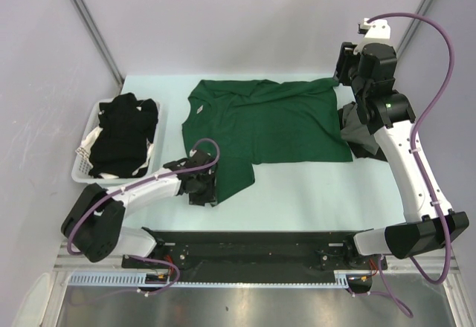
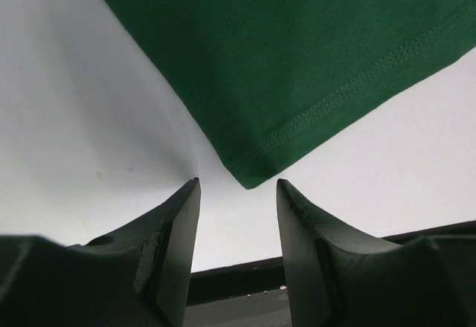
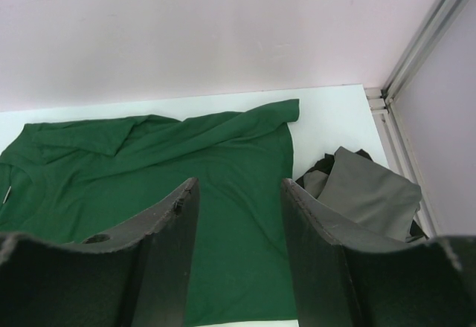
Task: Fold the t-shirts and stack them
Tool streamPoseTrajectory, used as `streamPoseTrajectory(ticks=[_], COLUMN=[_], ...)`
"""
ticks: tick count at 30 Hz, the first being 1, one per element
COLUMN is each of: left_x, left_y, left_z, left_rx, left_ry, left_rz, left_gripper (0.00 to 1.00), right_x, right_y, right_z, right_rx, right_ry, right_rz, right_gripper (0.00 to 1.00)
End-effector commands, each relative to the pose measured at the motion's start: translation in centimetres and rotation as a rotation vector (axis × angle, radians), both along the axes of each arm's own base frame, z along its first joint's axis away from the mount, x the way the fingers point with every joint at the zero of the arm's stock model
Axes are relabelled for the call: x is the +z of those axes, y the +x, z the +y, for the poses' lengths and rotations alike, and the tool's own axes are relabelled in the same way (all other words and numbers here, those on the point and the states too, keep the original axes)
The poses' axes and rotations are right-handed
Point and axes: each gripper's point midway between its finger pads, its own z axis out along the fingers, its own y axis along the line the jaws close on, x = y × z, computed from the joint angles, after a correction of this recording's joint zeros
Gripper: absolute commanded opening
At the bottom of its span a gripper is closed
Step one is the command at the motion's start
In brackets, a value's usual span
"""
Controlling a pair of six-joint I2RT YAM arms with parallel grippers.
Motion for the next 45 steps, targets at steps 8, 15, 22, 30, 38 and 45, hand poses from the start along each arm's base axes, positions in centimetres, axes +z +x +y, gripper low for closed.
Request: streamPoseTrajectory(ticks=[8,15,22,30,38,45], left_x=[-0.6,-1.0,-1.3,-1.2,1.1,5.6], left_y=[0.9,1.3,1.1,0.5,-1.3,-3.6], left_z=[-1.2,-1.4,-1.4,-0.9,1.5,4.4], left_rx=[-0.027,-0.037,-0.041,-0.056,-0.068,-0.065], left_ry=[-0.006,0.006,0.010,0.028,0.090,0.117], left_rz=[-0.023,-0.018,-0.008,0.009,0.009,-0.037], left_gripper=[0.47,0.41,0.28,0.04,0.00,0.00], right_x=[1.1,1.2,1.7,1.4,-0.5,-2.7], right_y=[-0.1,0.4,0.9,1.2,1.2,0.8], right_z=[-0.2,0.0,-0.1,0.3,0.5,0.0], right_rx=[-0.004,0.000,0.004,0.014,0.018,-0.023], right_ry=[-0.037,-0.041,-0.073,-0.052,-0.051,-0.037], right_rz=[-0.020,-0.017,-0.022,-0.026,0.005,0.079], right_gripper=[0.53,0.53,0.54,0.54,0.54,0.54])
